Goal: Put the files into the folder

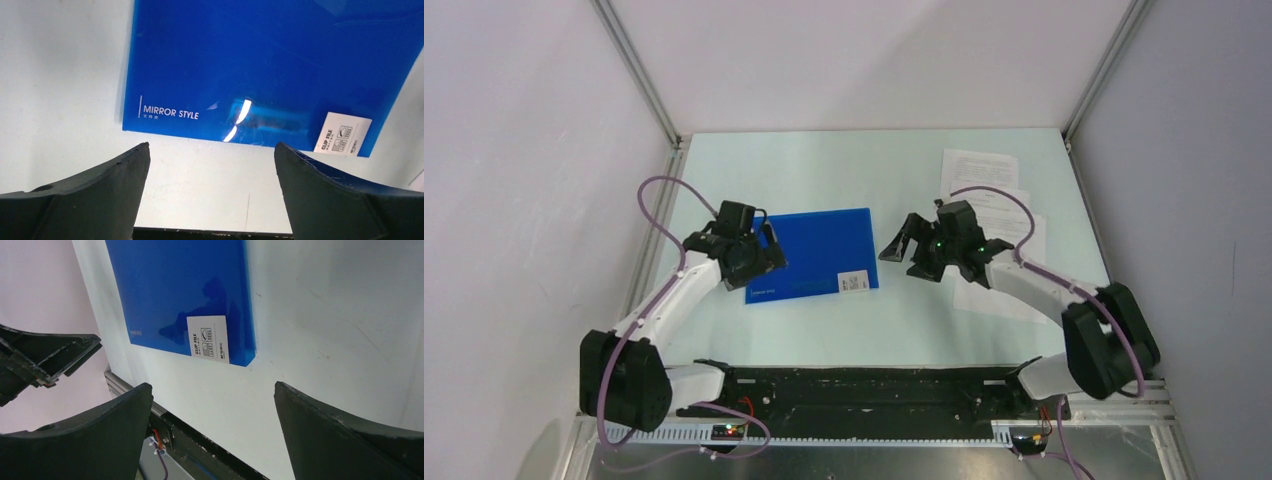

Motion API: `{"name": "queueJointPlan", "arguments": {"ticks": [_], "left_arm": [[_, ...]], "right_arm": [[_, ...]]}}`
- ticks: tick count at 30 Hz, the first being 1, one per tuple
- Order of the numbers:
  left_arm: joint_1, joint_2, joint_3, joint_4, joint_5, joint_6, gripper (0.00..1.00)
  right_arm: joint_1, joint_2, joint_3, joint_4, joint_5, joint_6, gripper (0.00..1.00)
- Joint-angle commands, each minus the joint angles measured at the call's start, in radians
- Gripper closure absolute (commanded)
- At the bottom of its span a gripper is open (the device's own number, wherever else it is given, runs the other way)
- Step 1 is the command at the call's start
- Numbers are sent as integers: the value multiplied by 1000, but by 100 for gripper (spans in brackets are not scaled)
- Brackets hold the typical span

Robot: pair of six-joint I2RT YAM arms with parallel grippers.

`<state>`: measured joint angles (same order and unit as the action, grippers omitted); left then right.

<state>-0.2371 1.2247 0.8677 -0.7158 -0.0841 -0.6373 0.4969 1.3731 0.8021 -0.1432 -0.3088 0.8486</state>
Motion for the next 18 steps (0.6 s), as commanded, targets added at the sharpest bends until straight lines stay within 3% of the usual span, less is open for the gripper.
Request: {"name": "queueJointPlan", "arguments": {"ticks": [1, 10, 18], "left_arm": [[-5, -66, 3, 8, 97, 32, 2], [0, -202, -12, 11, 22, 10, 2], [114, -131, -78, 16, 15, -82, 2]], "right_arm": [[10, 104, -1, 191, -113, 58, 5], [47, 292, 19, 360, -229, 91, 12], [72, 385, 35, 463, -270, 104, 15]]}}
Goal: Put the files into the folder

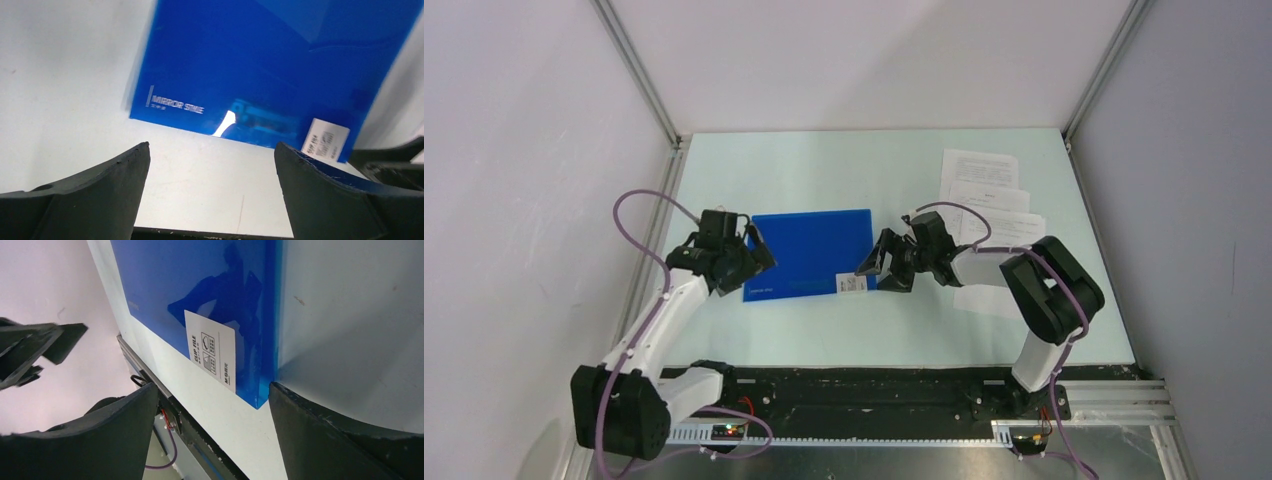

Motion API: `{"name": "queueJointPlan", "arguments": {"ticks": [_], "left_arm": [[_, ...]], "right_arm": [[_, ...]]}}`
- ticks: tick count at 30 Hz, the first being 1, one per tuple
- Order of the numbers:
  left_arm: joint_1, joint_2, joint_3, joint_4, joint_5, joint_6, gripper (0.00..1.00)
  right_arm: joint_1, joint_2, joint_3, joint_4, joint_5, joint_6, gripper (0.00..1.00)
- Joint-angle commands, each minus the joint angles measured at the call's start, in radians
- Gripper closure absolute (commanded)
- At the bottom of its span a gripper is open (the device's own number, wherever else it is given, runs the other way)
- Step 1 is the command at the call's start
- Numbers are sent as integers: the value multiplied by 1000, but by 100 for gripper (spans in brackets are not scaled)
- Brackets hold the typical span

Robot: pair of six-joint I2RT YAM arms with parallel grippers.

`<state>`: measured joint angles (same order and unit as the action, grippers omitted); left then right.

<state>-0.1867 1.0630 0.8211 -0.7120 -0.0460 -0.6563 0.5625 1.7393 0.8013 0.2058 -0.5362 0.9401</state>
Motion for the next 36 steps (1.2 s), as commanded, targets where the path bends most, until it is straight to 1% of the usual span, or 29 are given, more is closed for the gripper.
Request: {"name": "queueJointPlan", "arguments": {"ticks": [1, 3, 5, 6, 9, 13, 18, 19, 21, 22, 23, 25, 26, 27, 28, 31, 36], "left_arm": [[104, 50, -44, 15, -17, -67, 2], [155, 94, -46, 32, 7, -65, 2], [179, 151, -28, 57, 69, -44, 2], [183, 175, -8, 64, 94, -33, 2], [184, 288, 38, 72, 108, -25, 2], [212, 394, 86, 77, 122, -34, 2], [217, 446, 92, 105, 140, -44, 2], [218, 449, 91, 111, 147, -43, 2], [218, 465, 84, 123, 162, -38, 2], [218, 480, 82, 128, 168, -35, 2], [219, 489, 82, 134, 189, -27, 2], [217, 513, 83, 140, 228, -2, 2], [216, 515, 80, 143, 236, 11, 2], [216, 515, 78, 144, 235, 17, 2], [216, 513, 76, 146, 232, 26, 2], [216, 511, 76, 146, 235, 36, 2], [216, 510, 82, 151, 245, 41, 2]], "right_arm": [[6, 19, 36, 120, -47, 7, 16], [7, 19, 37, 134, -55, 0, 16], [5, 21, 42, 130, -46, -7, 16], [1, 25, 43, 124, -42, -10, 16], [-10, 40, 44, 135, -46, -2, 16], [-21, 80, 44, 242, -105, 50, 16], [-24, 120, 44, 354, -165, 114, 17], [-23, 133, 44, 402, -175, 142, 18], [-20, 154, 44, 479, -202, 174, 22], [-19, 169, 44, 533, -214, 201, 26], [-17, 177, 44, 558, -220, 216, 28], [-15, 211, 44, 662, -239, 321, 37], [-10, 235, 44, 755, -243, 351, 39], [-7, 246, 44, 801, -246, 405, 42], [0, 267, 44, 865, -243, 426, 43], [11, 296, 50, 916, -243, 458, 54], [23, 307, 52, 890, -256, 433, 71]]}}
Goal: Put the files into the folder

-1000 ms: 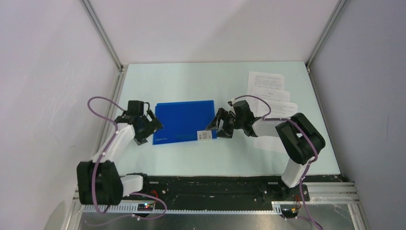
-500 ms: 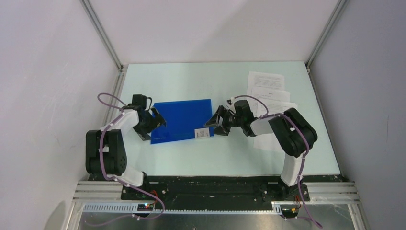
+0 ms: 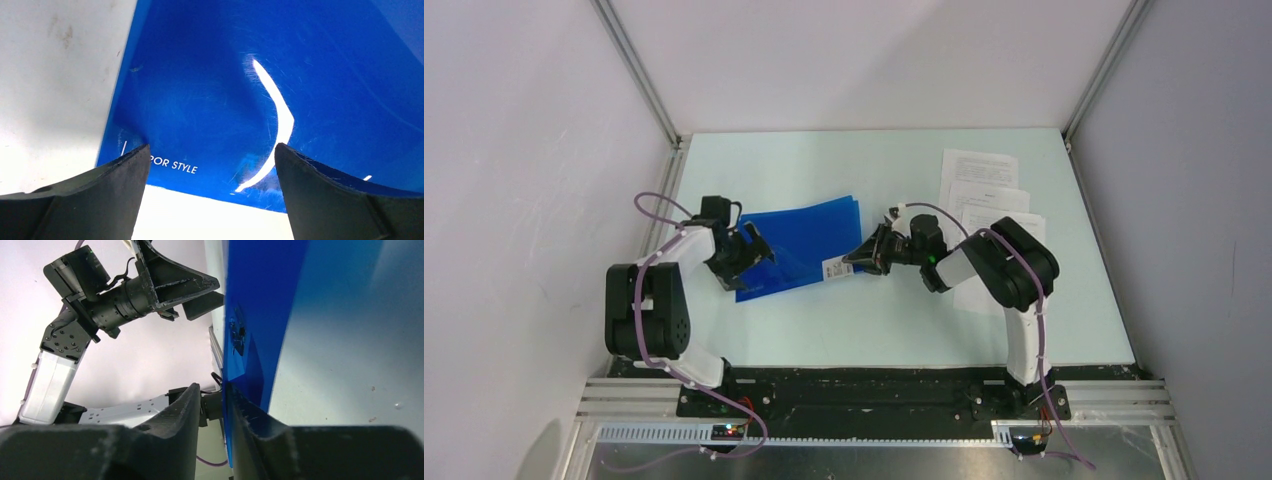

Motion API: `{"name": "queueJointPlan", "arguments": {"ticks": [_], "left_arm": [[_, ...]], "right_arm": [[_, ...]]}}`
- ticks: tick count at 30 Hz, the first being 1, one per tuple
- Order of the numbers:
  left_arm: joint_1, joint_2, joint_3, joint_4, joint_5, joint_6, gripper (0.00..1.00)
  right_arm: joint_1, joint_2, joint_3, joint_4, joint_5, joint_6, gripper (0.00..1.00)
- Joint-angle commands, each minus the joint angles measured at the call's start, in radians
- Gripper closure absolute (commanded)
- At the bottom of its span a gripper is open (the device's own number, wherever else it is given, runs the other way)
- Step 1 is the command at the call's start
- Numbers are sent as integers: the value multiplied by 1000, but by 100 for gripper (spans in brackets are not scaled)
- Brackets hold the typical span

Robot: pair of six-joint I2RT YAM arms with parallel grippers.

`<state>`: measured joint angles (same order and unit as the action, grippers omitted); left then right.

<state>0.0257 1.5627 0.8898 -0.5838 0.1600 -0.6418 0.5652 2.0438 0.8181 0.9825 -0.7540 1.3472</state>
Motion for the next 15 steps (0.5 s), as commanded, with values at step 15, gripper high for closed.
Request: {"name": "queueJointPlan", "arguments": {"ticks": [15], "left_arm": [[-52, -383, 299, -204, 132, 97, 2]], "right_arm": [[-94, -503, 180, -811, 330, -470, 100]]}}
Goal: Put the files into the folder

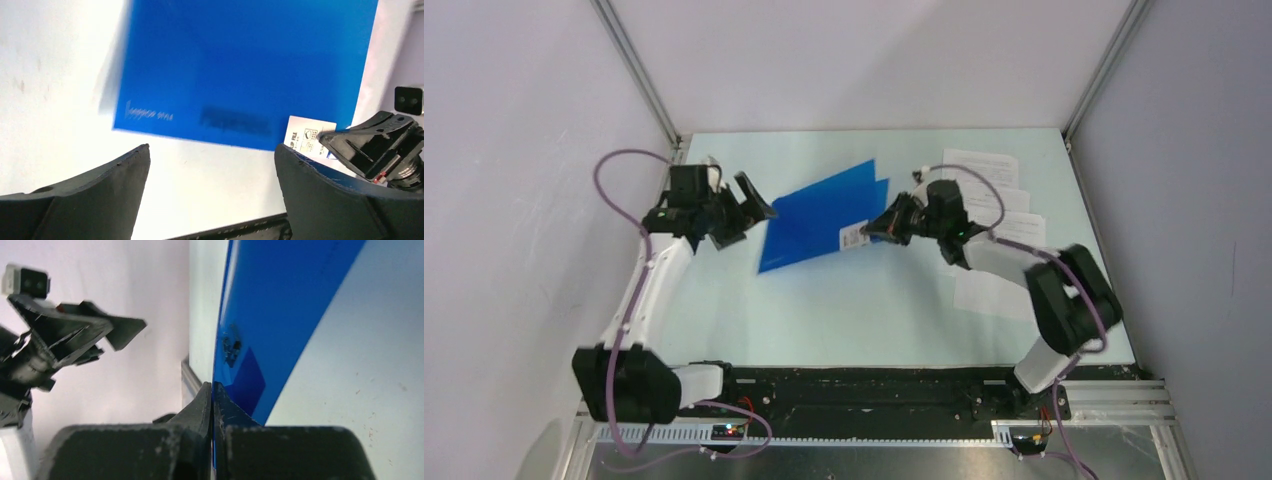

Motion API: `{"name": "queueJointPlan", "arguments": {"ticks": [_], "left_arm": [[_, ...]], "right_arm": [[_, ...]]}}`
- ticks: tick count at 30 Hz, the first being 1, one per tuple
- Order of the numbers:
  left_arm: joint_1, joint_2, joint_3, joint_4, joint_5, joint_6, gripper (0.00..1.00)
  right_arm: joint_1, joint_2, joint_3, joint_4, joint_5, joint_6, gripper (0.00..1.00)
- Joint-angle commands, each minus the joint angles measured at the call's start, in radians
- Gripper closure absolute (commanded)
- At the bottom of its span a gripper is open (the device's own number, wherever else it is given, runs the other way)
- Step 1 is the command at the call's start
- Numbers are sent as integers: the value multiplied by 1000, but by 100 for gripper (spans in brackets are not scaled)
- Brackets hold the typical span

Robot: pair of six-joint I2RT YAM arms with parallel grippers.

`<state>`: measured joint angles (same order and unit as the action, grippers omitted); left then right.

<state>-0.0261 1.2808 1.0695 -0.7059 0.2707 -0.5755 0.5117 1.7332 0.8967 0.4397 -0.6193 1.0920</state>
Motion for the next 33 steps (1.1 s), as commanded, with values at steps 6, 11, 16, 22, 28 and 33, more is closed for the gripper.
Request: {"name": "queueJointPlan", "arguments": {"ticks": [6, 11, 16, 22, 28, 33], "left_arm": [[5, -135, 255, -122, 2, 23, 2], [9, -130, 288, -128, -21, 18, 2], [11, -123, 307, -128, -21, -1, 2], [102, -120, 335, -151, -8, -16, 2], [241, -137, 326, -157, 127, -97, 2], [206, -156, 308, -155, 202, -151, 2]], "right_arm": [[-38, -416, 221, -482, 567, -525, 100], [92, -527, 226, -487, 802, -855, 100], [322, -446, 204, -519, 1076, -1116, 100], [603, -266, 149, -378, 1433, -1346, 100], [710, -222, 31, -243, 1510, -1355, 100], [753, -188, -12, -212, 1542, -1337, 100]]}}
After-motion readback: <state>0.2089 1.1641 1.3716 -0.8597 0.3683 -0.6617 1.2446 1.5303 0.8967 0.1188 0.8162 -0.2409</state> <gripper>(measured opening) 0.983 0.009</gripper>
